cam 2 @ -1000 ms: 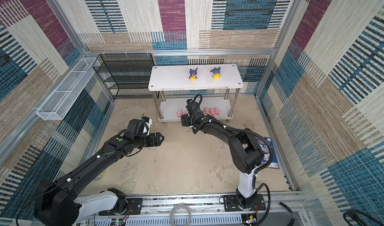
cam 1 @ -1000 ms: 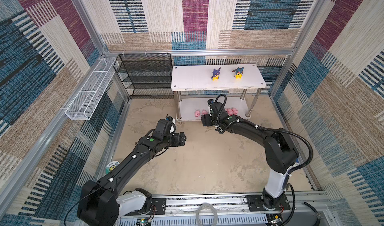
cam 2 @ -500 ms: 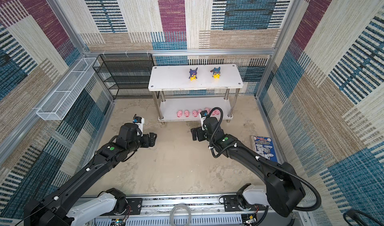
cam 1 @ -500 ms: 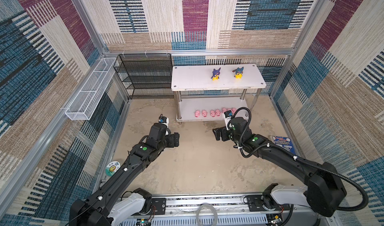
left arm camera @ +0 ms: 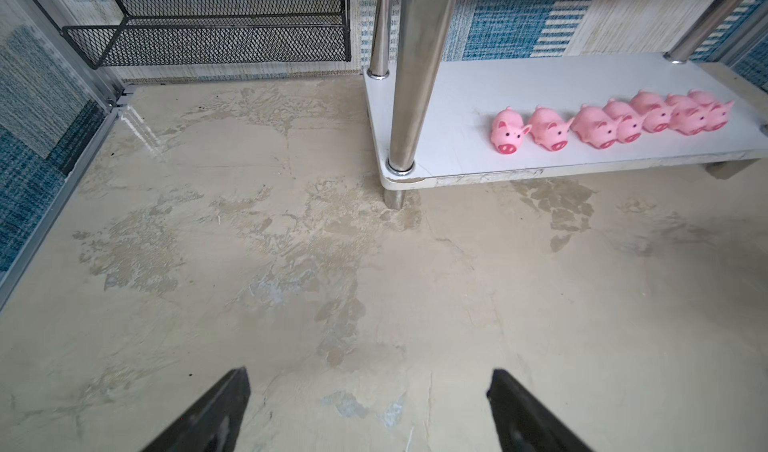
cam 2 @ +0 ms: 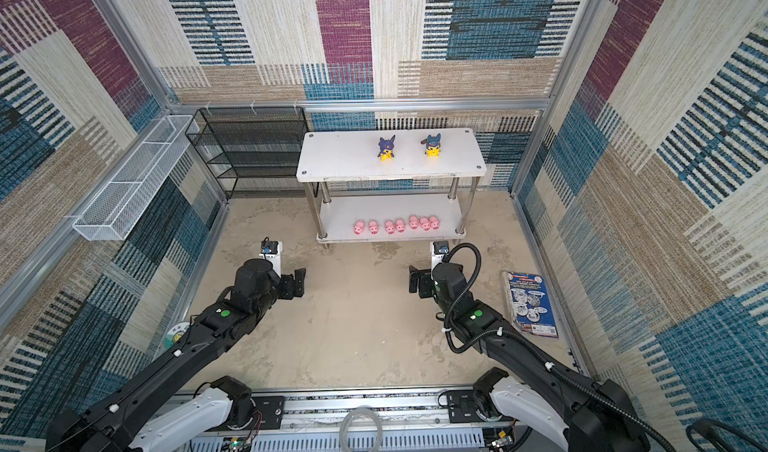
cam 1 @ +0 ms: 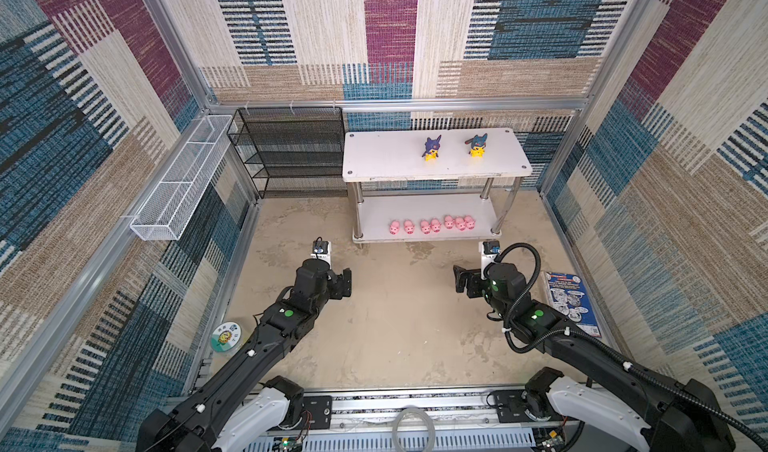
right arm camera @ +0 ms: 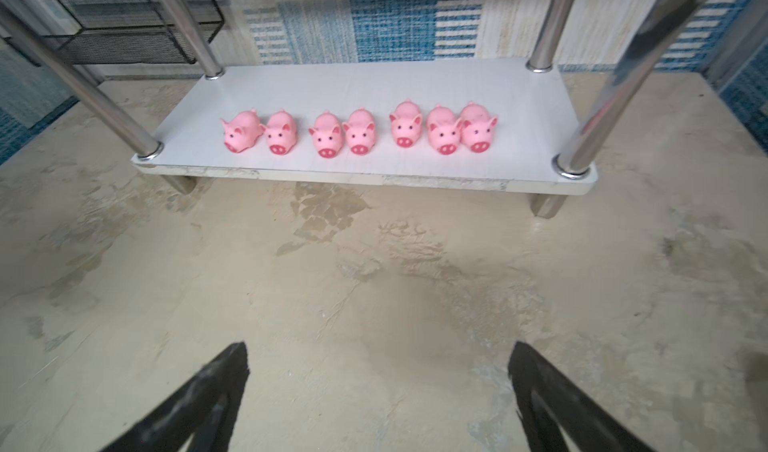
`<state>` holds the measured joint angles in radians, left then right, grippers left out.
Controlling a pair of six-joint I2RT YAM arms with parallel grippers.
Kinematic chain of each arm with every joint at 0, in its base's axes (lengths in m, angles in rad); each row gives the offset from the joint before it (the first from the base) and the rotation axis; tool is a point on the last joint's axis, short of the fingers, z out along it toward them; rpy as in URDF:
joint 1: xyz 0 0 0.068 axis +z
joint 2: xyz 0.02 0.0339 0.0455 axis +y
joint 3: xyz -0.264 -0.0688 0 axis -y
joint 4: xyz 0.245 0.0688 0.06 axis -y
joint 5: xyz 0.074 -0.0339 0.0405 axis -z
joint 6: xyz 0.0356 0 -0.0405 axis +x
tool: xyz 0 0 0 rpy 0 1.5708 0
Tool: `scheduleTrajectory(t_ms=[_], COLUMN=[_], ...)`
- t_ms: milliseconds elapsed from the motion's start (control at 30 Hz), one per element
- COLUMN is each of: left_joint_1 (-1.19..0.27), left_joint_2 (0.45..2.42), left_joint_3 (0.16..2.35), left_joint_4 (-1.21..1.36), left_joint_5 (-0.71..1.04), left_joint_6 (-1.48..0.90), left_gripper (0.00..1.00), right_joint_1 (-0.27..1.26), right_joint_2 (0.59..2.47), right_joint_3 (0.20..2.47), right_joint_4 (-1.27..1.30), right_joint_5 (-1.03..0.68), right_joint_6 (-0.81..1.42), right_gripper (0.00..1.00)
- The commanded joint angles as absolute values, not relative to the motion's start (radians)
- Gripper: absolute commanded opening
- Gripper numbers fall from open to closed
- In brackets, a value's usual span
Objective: Place and organize the plastic toys onto the shelf
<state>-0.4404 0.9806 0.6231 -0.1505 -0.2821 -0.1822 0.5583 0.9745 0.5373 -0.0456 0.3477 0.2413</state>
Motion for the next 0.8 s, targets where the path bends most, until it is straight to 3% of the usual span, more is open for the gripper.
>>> scheduleTrajectory(t_ms=[0,233,467,767], left_joint_1=[-0.431,-0.363,-0.252,-0.103], left_joint_2=[1.028,1.098,1.187,1.301], left_joint_3=[0.613,0.58,0.577,0.589], left_joint_4=[-0.036,0.067,0.196,0.332], left_joint_5=[-0.323,-0.315,-0.242,-0.113], left_joint_6=[-0.1,-0.052,-0.032,-0.026], left_gripper=[0.95,0.95,0.95,0.96], right_joint_1=[0.543,0.457,0.23,0.103], right_joint_2=[0.984,1.023,1.147,1.304], right_joint_3=[0.531,0.4,0.357,0.268], right_joint_4=[0.009,0.31,0.572,0.943], right_joint_5=[0.449,0.461,0.372,0.328], right_joint_6=[0.216,0.109,0.046,-0.009], right_gripper=[1.0,1.0,1.0,1.0])
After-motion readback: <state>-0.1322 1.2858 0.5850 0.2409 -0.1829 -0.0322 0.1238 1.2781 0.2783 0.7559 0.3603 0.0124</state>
